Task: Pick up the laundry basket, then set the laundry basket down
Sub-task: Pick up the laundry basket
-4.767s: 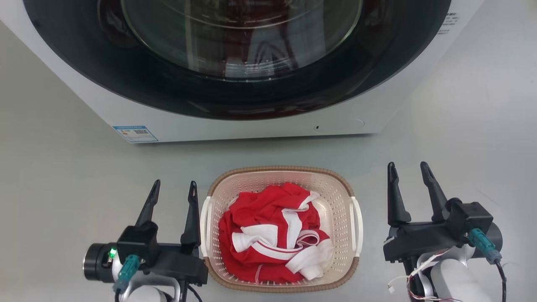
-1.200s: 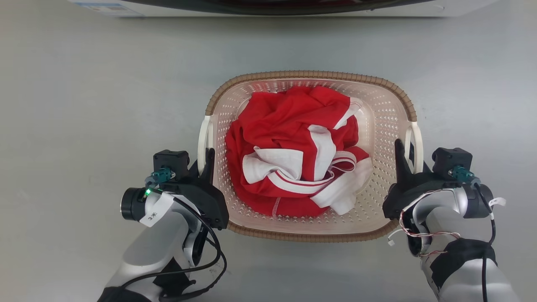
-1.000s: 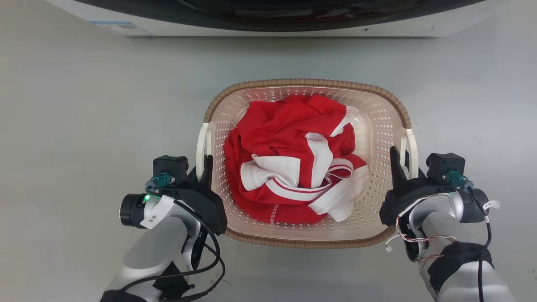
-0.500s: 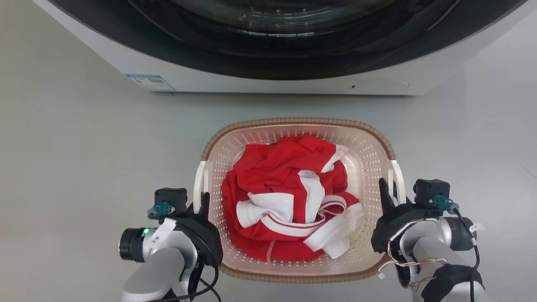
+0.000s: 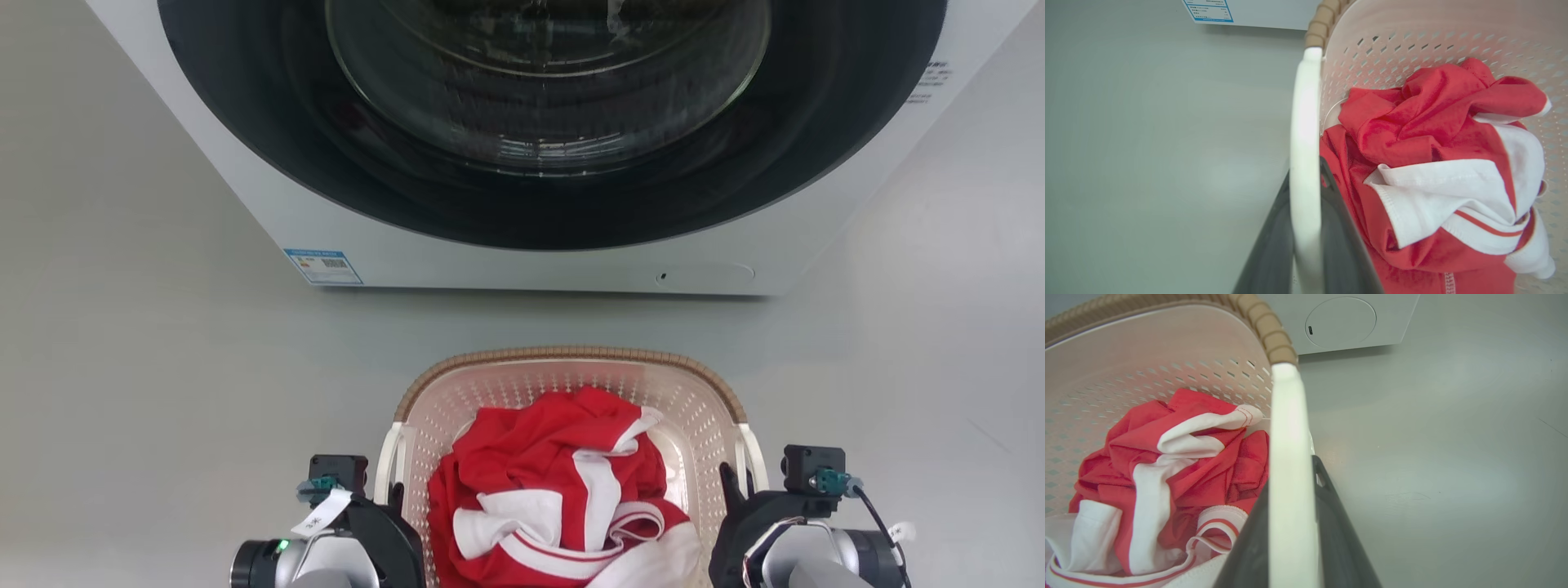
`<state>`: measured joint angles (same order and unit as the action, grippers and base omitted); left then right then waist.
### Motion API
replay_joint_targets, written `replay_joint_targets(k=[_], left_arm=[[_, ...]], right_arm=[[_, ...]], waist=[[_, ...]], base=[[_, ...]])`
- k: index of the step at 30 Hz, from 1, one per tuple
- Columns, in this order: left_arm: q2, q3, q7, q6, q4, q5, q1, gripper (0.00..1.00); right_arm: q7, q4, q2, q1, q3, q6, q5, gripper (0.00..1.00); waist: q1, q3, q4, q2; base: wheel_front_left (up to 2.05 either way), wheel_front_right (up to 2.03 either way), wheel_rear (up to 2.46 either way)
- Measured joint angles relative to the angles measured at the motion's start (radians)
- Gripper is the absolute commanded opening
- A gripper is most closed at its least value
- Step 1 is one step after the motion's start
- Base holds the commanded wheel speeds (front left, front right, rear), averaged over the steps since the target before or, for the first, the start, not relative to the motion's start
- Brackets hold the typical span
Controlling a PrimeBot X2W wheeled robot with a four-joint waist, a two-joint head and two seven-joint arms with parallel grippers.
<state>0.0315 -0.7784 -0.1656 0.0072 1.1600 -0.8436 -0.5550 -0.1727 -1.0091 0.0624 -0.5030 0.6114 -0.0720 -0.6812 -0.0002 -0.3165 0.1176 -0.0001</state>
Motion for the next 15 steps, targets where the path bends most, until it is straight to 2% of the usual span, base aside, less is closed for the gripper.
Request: replay_joint_targets(k=[15], left_arm=[[0.007, -0.044, 0.068, -0.017, 0.043, -0.029, 0.162, 0.00]], right_arm=[[0.084, 0.032, 0.000, 0.171, 0.155, -0.040, -0.163, 0.00]], waist=[[0.0000, 0.224, -0.018, 0.0000]], base=[[0.00, 0.00, 0.00]])
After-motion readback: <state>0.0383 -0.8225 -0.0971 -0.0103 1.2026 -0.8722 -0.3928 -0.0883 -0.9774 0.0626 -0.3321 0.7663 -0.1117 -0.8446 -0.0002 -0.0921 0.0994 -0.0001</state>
